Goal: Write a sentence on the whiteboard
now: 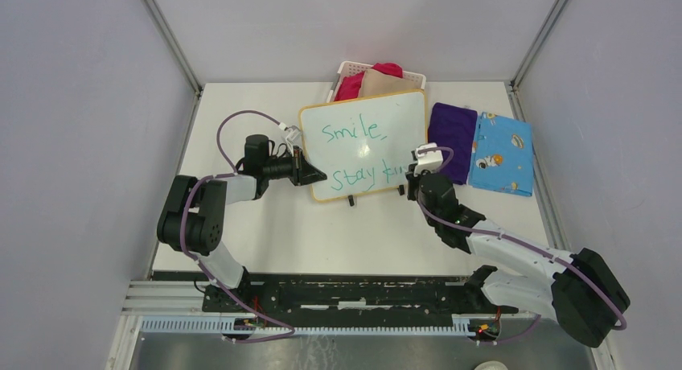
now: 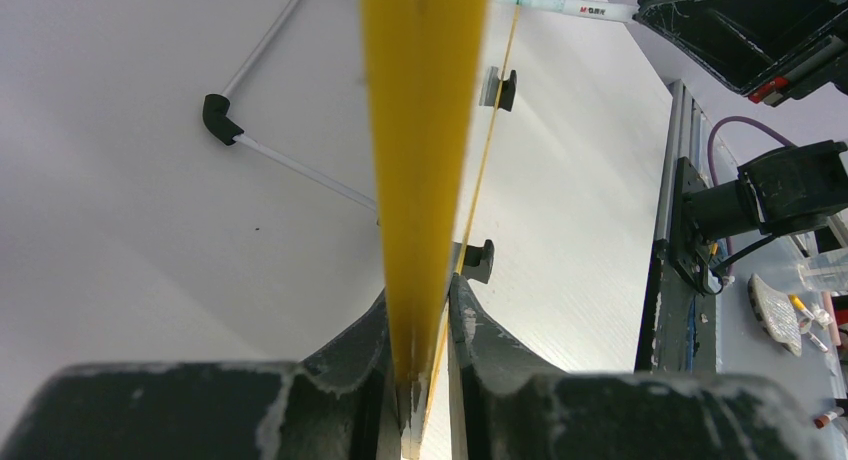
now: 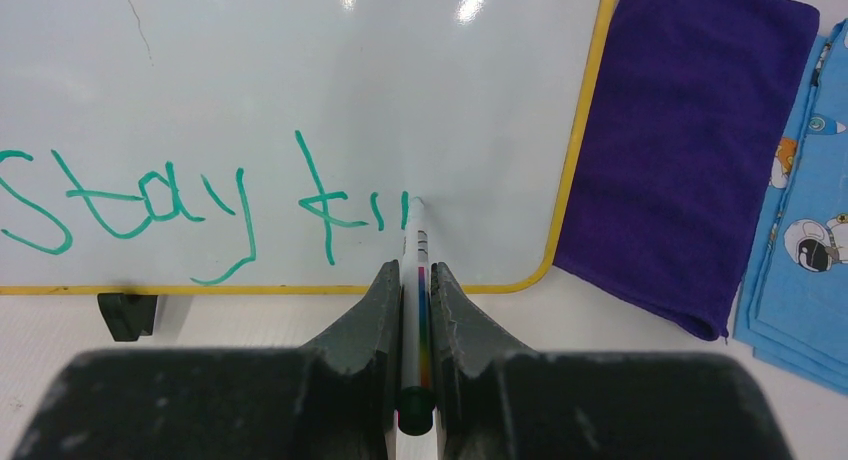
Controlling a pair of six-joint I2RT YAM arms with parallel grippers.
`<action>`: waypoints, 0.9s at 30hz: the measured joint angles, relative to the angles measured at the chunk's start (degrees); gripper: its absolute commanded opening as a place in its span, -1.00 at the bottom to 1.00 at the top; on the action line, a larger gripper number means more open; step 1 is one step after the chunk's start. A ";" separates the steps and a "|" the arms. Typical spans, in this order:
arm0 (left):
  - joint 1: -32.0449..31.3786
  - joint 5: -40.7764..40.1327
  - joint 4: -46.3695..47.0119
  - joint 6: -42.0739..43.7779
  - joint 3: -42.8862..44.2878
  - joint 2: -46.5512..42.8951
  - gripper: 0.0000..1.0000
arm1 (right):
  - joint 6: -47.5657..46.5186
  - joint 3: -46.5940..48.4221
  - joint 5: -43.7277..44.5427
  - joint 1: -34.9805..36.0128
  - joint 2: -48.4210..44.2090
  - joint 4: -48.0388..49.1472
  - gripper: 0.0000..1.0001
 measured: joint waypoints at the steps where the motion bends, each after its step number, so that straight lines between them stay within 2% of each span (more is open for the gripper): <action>1: 0.00 0.00 0.00 0.00 0.00 0.00 -0.96 | 0.00 0.02 0.00 -0.13 0.00 0.09 -1.00; 27: -0.02 0.02 -0.04 0.00 0.09 0.04 -0.96 | 0.24 -1.07 1.01 -1.53 -1.51 0.13 -1.00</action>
